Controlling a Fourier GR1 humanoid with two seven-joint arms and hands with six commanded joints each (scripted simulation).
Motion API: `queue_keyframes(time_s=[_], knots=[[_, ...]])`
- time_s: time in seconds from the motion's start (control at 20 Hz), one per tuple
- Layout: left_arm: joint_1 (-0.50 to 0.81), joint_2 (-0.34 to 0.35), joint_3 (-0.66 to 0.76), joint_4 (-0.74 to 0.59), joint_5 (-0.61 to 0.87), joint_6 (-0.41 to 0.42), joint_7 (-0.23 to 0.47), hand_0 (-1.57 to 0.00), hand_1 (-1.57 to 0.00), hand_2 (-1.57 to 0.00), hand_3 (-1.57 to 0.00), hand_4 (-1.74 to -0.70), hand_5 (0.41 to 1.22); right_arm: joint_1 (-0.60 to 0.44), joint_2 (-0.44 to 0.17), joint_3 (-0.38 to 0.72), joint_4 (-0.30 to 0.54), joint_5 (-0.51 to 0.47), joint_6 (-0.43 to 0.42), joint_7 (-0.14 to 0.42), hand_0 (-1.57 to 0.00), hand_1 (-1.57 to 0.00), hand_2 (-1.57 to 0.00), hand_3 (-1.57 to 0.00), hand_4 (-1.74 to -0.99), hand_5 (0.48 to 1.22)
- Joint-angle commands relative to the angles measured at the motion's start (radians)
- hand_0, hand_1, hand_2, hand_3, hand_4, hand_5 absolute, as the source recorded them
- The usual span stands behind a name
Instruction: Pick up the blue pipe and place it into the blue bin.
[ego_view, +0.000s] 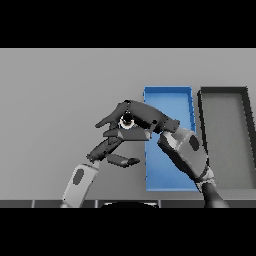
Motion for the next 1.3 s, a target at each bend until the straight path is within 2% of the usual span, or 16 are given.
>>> queue_keyframes(time_s=[0.0, 0.15, 0.3, 0.45, 0.6, 0.75, 0.85, 1.0, 1.1, 1.15, 1.25], knots=[[0.001, -0.007, -0.002, 0.001, 0.001, 0.002, 0.014, 0.00, 0.00, 0.00, 0.00, -0.91, 0.437, -0.031, -0.020, -0.038, 0.019, -0.041, -0.002, -0.008, -1.57, -1.57, -1.57, -1.57, -1.741, 1.221], [0.006, -0.003, -0.002, -0.006, -0.007, 0.007, 0.025, 0.00, 0.00, 0.00, 0.00, -0.90, 0.432, -0.132, -0.084, -0.122, 0.091, 0.019, -0.096, -0.059, -1.57, -1.57, -1.57, -1.57, -1.741, 1.221], [-0.001, 0.012, 0.005, -0.020, 0.000, -0.003, 0.024, 0.00, 0.00, 0.00, 0.00, -0.89, 0.425, -0.211, -0.157, -0.187, 0.213, 0.061, -0.129, -0.052, -1.57, -1.57, -1.57, -1.57, -1.741, 1.221], [0.006, 0.018, 0.006, -0.012, -0.008, 0.001, 0.012, 0.00, 0.00, 0.00, 0.00, -0.89, 0.412, -0.191, -0.213, -0.223, 0.302, 0.098, -0.116, -0.075, -1.57, -1.57, -1.57, -1.57, -1.741, 1.221], [0.010, 0.020, 0.000, -0.021, -0.024, 0.014, -0.003, 0.00, 0.00, 0.00, 0.00, -0.87, 0.413, -0.106, -0.284, -0.263, 0.341, 0.108, -0.093, -0.072, -1.57, -1.57, -1.57, -1.57, -1.741, 1.221], [-0.005, 0.018, 0.002, -0.010, -0.018, 0.005, 0.019, 0.00, 0.00, 0.00, 0.00, -0.87, 0.419, 0.010, -0.293, -0.267, 0.302, 0.104, -0.129, -0.039, -1.57, -1.57, -1.57, -1.57, -1.741, 1.221], [0.014, 0.019, -0.011, -0.016, -0.025, 0.005, -0.005, 0.00, 0.00, 0.00, 0.00, -0.87, 0.420, 0.095, -0.308, -0.268, 0.286, 0.111, -0.130, -0.026, -1.57, -1.57, -1.57, -1.57, -1.741, 1.221], [0.024, 0.015, -0.004, -0.023, -0.009, 0.004, 0.013, 0.00, 0.00, 0.00, 0.00, -0.88, 0.422, 0.223, -0.313, -0.243, 0.228, 0.134, -0.166, 0.011, -1.57, -1.57, -1.57, -1.57, -1.741, 1.221], [0.038, 0.014, -0.010, -0.037, -0.003, 0.000, 0.014, 0.00, 0.00, 0.00, 0.00, -0.88, 0.425, 0.292, -0.315, -0.240, 0.203, 0.147, -0.206, 0.045, -1.57, -1.57, -1.57, -1.57, -1.741, 1.221], [0.038, 0.022, -0.004, -0.033, -0.002, -0.001, 0.011, 0.00, 0.00, 0.00, 0.00, -0.88, 0.427, 0.334, -0.318, -0.222, 0.172, 0.153, -0.229, 0.047, -1.57, -1.57, -1.57, -1.57, -1.741, 1.221], [0.031, 0.014, -0.006, -0.034, -0.001, 0.001, 0.022, 0.00, 0.00, 0.00, 0.00, -0.88, 0.427, 0.385, -0.358, -0.170, 0.165, 0.147, -0.301, 0.047, -1.57, -1.57, -1.57, -1.57, -1.741, 1.221]])
